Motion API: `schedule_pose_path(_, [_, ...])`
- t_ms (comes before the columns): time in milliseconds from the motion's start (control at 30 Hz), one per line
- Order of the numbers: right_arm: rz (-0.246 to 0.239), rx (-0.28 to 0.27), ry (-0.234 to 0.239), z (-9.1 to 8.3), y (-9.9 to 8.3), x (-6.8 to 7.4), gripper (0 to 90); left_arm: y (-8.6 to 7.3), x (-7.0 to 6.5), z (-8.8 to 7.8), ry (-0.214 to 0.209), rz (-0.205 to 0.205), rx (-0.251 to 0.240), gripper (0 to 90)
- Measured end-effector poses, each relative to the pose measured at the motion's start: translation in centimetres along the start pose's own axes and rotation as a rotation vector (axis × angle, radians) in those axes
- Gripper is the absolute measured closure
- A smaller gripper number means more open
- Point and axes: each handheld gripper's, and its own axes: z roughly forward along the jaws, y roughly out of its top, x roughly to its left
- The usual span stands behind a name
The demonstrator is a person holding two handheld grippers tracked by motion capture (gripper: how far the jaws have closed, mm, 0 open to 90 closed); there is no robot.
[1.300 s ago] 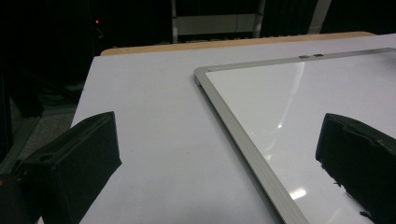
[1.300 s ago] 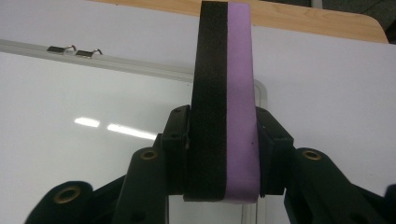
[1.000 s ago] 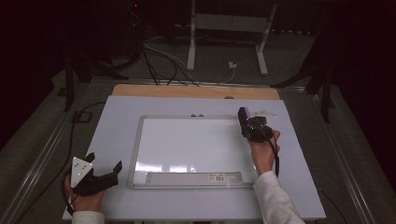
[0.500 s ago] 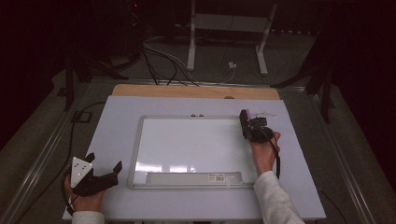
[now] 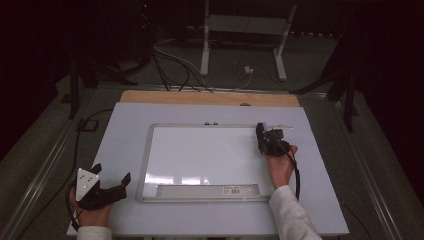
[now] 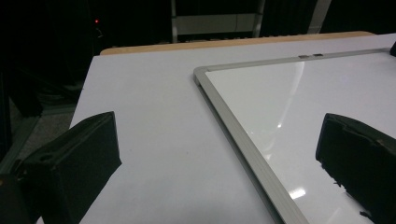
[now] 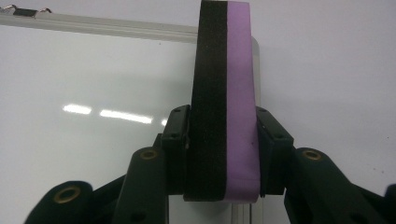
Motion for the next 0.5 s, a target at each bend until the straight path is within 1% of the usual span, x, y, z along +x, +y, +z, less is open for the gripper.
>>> schedule_pose_path(100, [0.009,-0.004,-0.006,0.06,0.01,0.15,62.9,0.01,-0.02,0.0,0.0,0.0,-0.001,0.6])
schedule_pose_path(233, [0.006,-0.005,-0.022,0.1,-0.01,0.58,62.7,0.01,-0.02,0.02,0.0,0.001,0.0,0.6])
schedule_pose_path(367, [0.012,-0.006,-0.012,0.1,-0.01,0.43,62.0,0.01,0.0,0.04,0.0,0.0,0.0,0.6])
schedule_pose_path(400, [0.014,-0.005,-0.002,0.11,-0.01,0.31,60.8,0.02,-0.01,0.04,0.0,0.0,-0.001,0.6])
schedule_pose_path(500, [0.043,-0.012,0.036,0.09,-0.05,-0.11,49.7,0.02,0.02,0.01,0.0,-0.001,-0.002,0.6])
